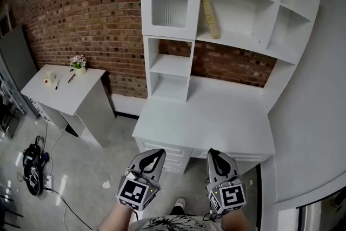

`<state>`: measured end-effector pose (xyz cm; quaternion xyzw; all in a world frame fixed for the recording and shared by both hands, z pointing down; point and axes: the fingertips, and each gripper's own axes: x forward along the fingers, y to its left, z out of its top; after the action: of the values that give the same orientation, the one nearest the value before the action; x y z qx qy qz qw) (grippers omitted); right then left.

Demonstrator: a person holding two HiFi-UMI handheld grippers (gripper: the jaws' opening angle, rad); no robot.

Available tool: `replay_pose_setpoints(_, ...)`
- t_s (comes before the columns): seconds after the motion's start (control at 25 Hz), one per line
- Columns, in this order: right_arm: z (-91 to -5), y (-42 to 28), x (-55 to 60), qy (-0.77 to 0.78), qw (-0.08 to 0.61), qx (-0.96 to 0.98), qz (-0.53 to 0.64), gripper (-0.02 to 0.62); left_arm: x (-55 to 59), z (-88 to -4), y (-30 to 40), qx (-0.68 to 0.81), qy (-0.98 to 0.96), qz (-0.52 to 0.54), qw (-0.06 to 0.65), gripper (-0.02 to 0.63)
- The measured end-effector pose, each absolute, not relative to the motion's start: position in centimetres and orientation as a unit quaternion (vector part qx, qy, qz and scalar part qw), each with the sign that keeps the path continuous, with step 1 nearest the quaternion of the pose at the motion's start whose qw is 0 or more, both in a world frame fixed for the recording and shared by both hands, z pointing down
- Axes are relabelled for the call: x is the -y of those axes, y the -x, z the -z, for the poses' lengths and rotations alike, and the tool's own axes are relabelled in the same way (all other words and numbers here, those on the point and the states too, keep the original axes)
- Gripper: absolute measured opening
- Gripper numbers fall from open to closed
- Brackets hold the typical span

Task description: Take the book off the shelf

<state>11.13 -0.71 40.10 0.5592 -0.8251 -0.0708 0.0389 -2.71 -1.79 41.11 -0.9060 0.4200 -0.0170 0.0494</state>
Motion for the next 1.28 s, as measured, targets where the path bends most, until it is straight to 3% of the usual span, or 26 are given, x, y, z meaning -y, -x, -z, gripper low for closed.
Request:
replay_pose_setpoints(0.44, -38.4, -16.7, 17.1, -0.558, 0.051, 0.825, 0.075, 0.005, 17.1, -39.3, -3.5, -0.416, 0.908, 0.011, 0.058, 0.005)
replay_pose_setpoints(0.96, -34.9, -18.3, 34.4, -0.601, 0.024, 0.796, 0.072, 0.006, 35.1, -36.2, -4.2, -0.395, 0.916, 0.006, 0.070, 0.005)
replay_pose_setpoints(1.28, -30.6, -18.7, 43.7, -0.646, 0.041, 0.756, 0.094, 0.006, 44.2, -33.7, -2.8, -0.384, 0.920, -0.010, 0.076, 0.005)
